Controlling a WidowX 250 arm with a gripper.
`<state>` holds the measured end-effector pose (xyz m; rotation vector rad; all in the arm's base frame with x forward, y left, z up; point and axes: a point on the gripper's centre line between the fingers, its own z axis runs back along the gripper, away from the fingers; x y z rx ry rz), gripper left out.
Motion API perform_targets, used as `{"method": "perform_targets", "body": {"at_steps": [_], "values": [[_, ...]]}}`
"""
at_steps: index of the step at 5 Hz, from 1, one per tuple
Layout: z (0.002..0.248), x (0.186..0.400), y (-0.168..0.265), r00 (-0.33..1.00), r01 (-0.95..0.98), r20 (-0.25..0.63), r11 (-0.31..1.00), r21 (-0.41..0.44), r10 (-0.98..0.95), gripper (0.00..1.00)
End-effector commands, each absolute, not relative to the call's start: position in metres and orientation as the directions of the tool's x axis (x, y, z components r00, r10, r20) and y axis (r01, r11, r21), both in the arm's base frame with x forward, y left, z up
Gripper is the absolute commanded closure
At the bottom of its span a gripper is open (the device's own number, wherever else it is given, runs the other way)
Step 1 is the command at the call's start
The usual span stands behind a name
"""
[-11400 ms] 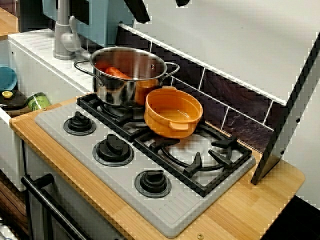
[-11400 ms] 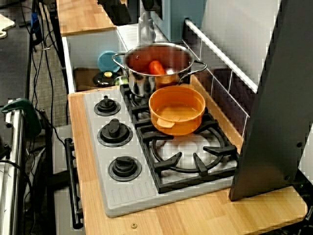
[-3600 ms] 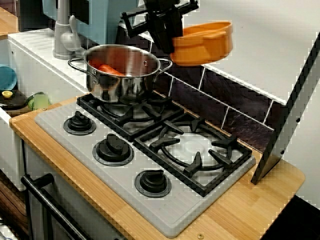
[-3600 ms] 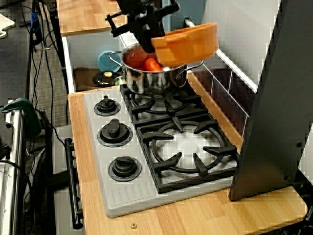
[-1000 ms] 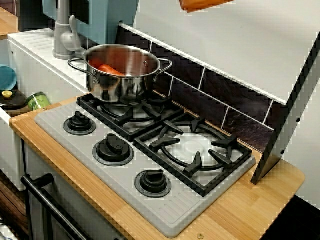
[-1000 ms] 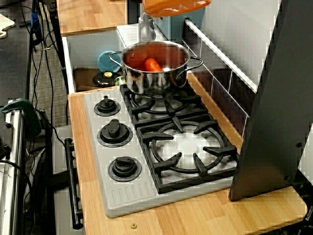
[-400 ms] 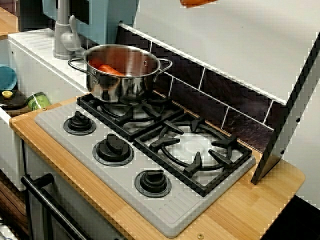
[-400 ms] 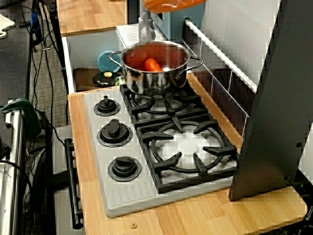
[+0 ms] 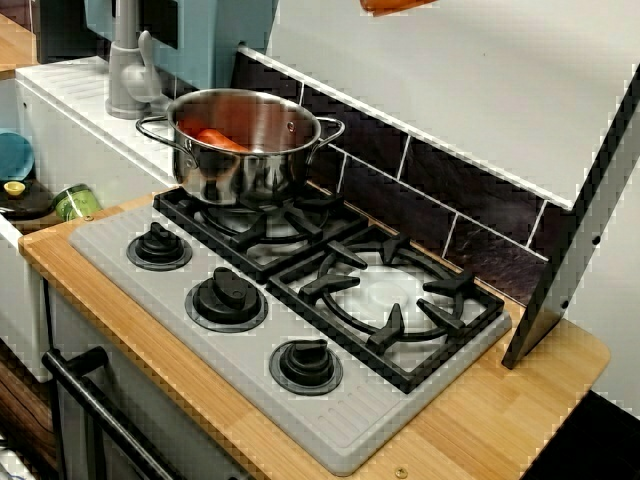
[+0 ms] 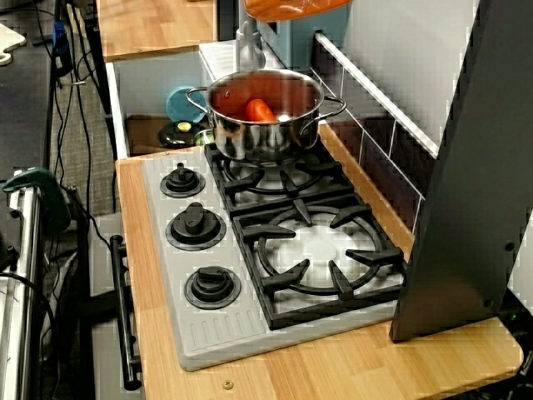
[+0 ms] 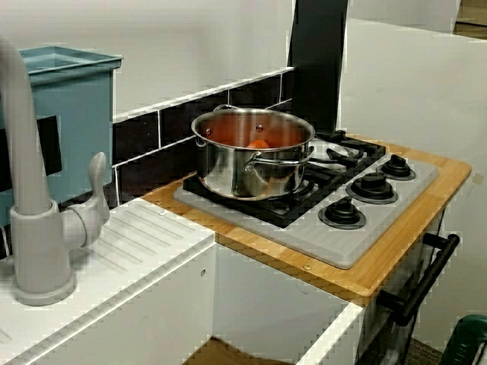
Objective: Lift pot from stove
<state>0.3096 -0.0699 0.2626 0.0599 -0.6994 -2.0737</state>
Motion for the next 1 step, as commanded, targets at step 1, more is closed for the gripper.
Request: {"method": "perform_targets", "body": {"at_steps": [1], "values": [[0.2790, 0.3078, -0.0636, -0.584, 0.732, 0.185, -0.414, 0.542, -0.790, 1.00]]}}
